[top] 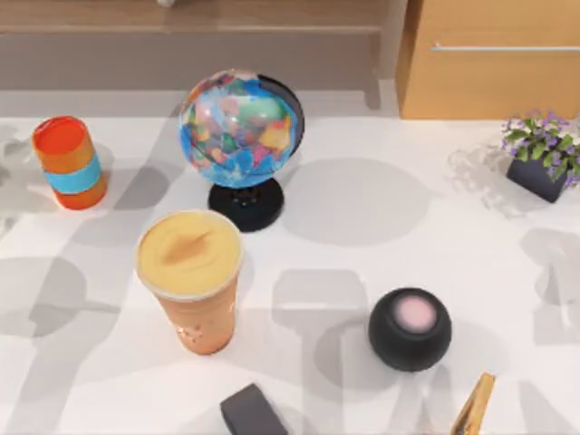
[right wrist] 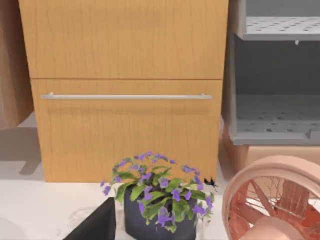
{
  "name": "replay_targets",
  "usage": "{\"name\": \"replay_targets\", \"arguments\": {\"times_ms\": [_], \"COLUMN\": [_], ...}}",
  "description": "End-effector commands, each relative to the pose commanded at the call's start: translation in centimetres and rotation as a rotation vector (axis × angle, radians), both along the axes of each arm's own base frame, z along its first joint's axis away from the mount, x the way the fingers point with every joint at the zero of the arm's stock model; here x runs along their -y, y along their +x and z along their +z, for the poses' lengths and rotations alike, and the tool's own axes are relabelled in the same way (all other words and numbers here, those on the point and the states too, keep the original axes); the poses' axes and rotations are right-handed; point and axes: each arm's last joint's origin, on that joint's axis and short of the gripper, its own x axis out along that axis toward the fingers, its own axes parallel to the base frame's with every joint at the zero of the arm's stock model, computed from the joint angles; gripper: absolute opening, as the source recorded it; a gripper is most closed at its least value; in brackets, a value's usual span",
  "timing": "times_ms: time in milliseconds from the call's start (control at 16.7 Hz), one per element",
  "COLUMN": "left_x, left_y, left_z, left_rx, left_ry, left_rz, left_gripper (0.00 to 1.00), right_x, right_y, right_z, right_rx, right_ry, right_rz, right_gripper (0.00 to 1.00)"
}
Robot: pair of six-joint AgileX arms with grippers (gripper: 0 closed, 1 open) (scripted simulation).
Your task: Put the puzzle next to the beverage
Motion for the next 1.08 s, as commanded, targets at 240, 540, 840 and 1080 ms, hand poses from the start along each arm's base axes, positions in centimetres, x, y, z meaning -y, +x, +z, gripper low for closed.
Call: {"name": "replay_targets", "arguments": {"times_ms": [240, 540, 840, 1080], "left_x": [-0.8, -3.9, -7.0, -10.1], "left_y": [-1.8, -7.0, -9.4, -11.9], "left_z": [2.2, 3.8, -4.8, -13.9], "left_rx": [0.01, -0.135, -0.646, -1.149], "left_ry": [0.005, 0.067, 0.133, 0.099], "left_rz": [-0.026, -0.1, -0.145, -0.104], "left_gripper": [0.0, 0.0, 0.0, 0.0], "right_x": [0.0, 0.0, 0.0, 0.0], "right_y": [0.0, 0.0, 0.0, 0.0], "right_z": [0.0, 0.0, 0.0, 0.0], "right_rx": [0.0, 0.0, 0.0, 0.0], "right_ry": [0.0, 0.0, 0.0, 0.0], "right_rz": [0.0, 0.0, 0.0, 0.0], "right_gripper": [1.0, 1.0, 1.0, 1.0]}}
